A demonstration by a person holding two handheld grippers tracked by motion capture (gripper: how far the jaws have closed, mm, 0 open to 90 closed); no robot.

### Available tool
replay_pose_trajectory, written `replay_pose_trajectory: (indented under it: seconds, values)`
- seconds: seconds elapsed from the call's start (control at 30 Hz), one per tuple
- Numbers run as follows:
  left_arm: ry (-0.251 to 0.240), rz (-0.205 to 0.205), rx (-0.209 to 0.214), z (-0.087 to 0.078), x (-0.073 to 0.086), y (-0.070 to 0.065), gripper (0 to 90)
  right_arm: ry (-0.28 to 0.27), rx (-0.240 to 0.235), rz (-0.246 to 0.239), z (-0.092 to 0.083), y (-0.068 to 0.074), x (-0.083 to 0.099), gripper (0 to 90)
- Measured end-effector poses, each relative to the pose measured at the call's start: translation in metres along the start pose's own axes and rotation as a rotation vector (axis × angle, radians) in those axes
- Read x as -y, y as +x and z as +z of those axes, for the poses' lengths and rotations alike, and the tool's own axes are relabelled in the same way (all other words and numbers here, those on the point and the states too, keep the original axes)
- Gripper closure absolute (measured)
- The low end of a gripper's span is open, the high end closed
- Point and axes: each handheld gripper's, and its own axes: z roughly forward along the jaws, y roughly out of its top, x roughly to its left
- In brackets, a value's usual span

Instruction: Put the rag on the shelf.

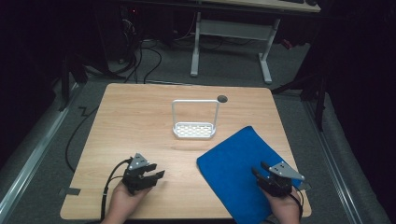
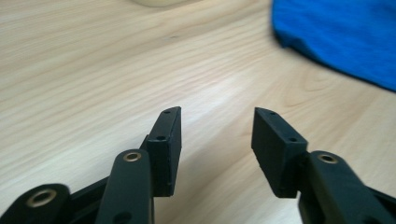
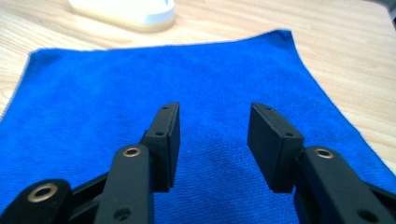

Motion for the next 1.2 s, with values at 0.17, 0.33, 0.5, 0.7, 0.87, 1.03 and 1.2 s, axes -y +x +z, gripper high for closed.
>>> replay_pose_trajectory:
  seconds: [0.17,0.33,0.5,0.7,0.87,1.03,1.2]
  values:
    - [-0.042,-0.021,0.021,0.004,-0.003,0.003,53.8,0.010,-0.006,0.033,0.005,-0.007,0.000,55.8]
    - [-0.014,0.029,0.049,0.014,-0.005,-0.010,56.4,0.007,0.005,0.077,0.001,-0.015,0.004,57.4]
    - [-0.009,0.038,0.088,0.023,-0.008,-0.022,60.0,-0.004,0.004,0.080,-0.002,-0.019,0.005,55.6]
    - [0.019,0.100,0.147,0.043,-0.021,-0.050,76.1,-0.010,0.006,0.091,-0.004,-0.022,0.004,54.6]
    - [0.043,0.128,0.199,0.063,-0.028,-0.071,85.4,-0.010,0.002,0.089,-0.004,-0.024,0.005,54.2]
    - [0.051,0.148,0.235,0.081,-0.036,-0.090,90.0,-0.006,0.004,0.100,-0.005,-0.026,0.006,54.1]
    - [0.062,0.185,0.276,0.098,-0.044,-0.117,90.0,-0.001,0.001,0.109,-0.005,-0.027,0.007,53.8]
